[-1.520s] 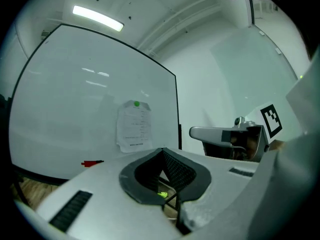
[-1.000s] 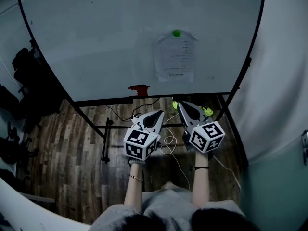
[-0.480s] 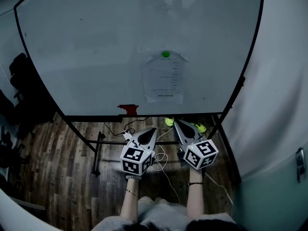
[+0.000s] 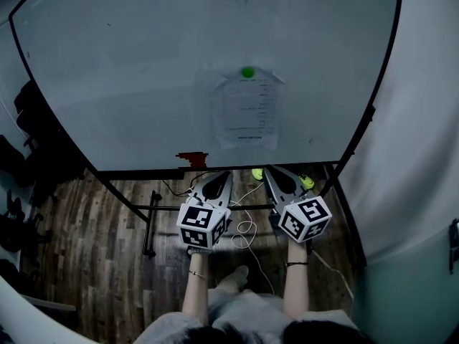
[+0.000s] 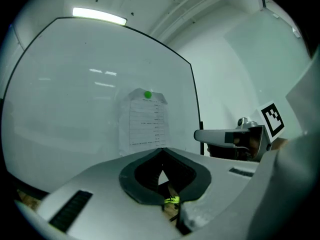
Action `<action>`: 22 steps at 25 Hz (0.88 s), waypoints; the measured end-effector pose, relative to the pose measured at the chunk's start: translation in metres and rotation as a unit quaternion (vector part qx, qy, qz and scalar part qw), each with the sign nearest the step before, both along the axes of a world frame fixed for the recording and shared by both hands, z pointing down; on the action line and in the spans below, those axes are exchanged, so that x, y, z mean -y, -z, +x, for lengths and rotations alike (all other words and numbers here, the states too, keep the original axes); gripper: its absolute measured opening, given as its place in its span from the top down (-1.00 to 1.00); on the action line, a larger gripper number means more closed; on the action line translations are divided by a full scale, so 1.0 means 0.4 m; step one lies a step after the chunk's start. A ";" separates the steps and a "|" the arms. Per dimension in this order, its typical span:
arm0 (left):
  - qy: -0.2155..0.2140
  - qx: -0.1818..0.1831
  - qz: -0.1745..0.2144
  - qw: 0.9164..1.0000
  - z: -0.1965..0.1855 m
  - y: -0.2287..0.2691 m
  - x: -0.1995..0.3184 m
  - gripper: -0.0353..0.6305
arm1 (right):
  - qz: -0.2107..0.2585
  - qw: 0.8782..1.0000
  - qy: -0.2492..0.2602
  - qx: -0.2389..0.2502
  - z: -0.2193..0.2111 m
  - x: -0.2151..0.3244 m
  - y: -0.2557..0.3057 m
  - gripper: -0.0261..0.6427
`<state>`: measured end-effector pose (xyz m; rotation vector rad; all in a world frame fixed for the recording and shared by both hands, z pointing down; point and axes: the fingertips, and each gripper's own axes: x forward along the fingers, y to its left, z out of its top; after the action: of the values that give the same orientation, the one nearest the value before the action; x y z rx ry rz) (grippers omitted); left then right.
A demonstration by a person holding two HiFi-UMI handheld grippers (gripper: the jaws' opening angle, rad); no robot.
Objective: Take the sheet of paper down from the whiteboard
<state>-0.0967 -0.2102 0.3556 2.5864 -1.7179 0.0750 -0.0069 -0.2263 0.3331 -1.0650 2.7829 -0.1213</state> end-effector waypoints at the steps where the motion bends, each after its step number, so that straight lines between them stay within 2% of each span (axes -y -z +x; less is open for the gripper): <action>1: -0.001 0.000 0.005 1.000 -0.001 0.007 0.020 0.88 | 0.002 1.000 -0.001 -0.001 0.001 0.015 0.002 0.92; 6: -0.017 -0.006 0.009 1.000 0.015 0.049 0.113 0.88 | 0.013 1.000 -0.023 -0.004 0.026 0.096 0.017 0.92; 13: -0.063 0.006 0.031 0.998 0.061 0.110 0.242 0.88 | 0.017 0.998 -0.056 -0.004 0.064 0.201 0.023 0.92; 22: -0.092 0.005 0.050 0.994 0.074 0.150 0.340 0.88 | 0.022 0.995 -0.093 -0.017 0.092 0.295 0.035 0.92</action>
<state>-0.0670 -0.3462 0.2956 2.8164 -1.5196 0.0065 0.0300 -0.3444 0.3191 -1.3197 2.6845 -0.0183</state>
